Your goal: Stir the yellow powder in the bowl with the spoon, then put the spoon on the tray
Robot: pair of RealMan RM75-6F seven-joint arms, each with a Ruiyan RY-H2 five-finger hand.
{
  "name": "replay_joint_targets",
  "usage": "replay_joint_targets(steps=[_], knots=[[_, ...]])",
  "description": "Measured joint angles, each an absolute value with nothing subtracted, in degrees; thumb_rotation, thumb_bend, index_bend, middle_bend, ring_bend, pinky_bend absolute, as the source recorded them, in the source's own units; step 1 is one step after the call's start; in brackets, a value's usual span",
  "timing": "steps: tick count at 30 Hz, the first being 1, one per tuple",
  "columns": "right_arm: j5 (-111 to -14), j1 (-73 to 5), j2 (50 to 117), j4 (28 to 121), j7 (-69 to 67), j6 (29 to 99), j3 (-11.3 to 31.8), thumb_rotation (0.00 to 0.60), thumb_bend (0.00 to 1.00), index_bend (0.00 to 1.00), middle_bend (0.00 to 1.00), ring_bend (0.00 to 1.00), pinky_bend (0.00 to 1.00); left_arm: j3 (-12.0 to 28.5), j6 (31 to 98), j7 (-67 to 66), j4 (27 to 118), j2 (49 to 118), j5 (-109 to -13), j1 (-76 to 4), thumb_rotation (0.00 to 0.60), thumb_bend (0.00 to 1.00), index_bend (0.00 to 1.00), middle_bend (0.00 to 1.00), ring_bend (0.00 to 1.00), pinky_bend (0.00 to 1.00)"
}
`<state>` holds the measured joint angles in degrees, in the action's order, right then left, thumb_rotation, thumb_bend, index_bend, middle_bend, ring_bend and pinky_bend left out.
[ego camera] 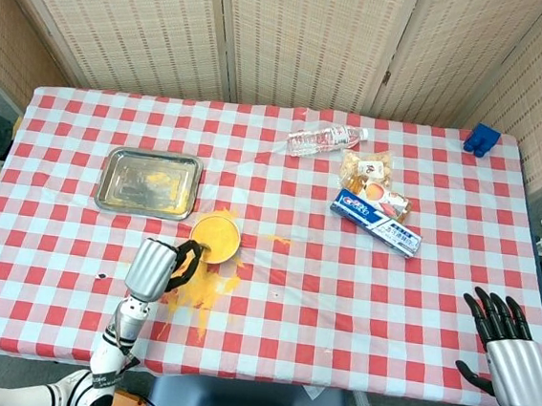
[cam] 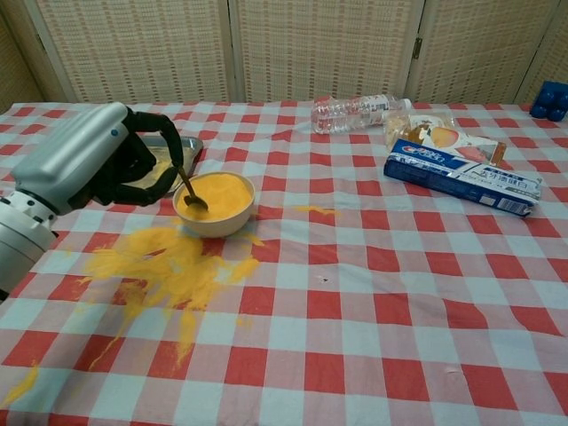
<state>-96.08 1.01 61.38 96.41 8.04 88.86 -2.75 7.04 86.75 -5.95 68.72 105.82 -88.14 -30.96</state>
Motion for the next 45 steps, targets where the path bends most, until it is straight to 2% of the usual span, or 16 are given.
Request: replay_joint_targets(steps=[5,14,23,37,45], knots=[[-96.2,0.9,61.4,96.5,8.1,88.6,-2.9,0.600,0.05,0.00,0.00,0.00,0.00,7.5,87.2,-6.6,72.7,104.6,-89.7,-30.8,0.600,0.64,0.85,1.00,1.00,1.00],[-96.1,0.9,60.9,96.5,7.2,88.7,-2.8,0.600,0.05,0.00,0.00,0.00,0.00,7.6,87.2,-4.2,71.6,105.4,-92.2,-31.7,0.600,0.64,0.85,1.00,1.00,1.00],[-96.1,1.1,60.8,96.5,6.9,89.0,-2.7,0.600,0.05,0.00,0.00,0.00,0.00,8.1,84.1,-4.3,70.8,105.7,-89.7,-31.5,0.600,0.64,0.85,1.00,1.00,1.00],[-94.9,0.9,60.7,96.4,6.9,88.5,-2.1,0.600,0.05,0.00,0.00,0.00,0.00,12.8,81.9,-1.0,61.4,107.9,-87.4,-34.6,0.600,0.64,0.85,1.00,1.00,1.00],[-94.7,1.0,60.6,96.5,6.8,88.7,-1.9,0.600,0.05,0.00,0.00,0.00,0.00,13.9,82.7,0.8,56.9,109.7,-87.7,-36.6,0.600,0.64,0.85,1.00,1.00,1.00]])
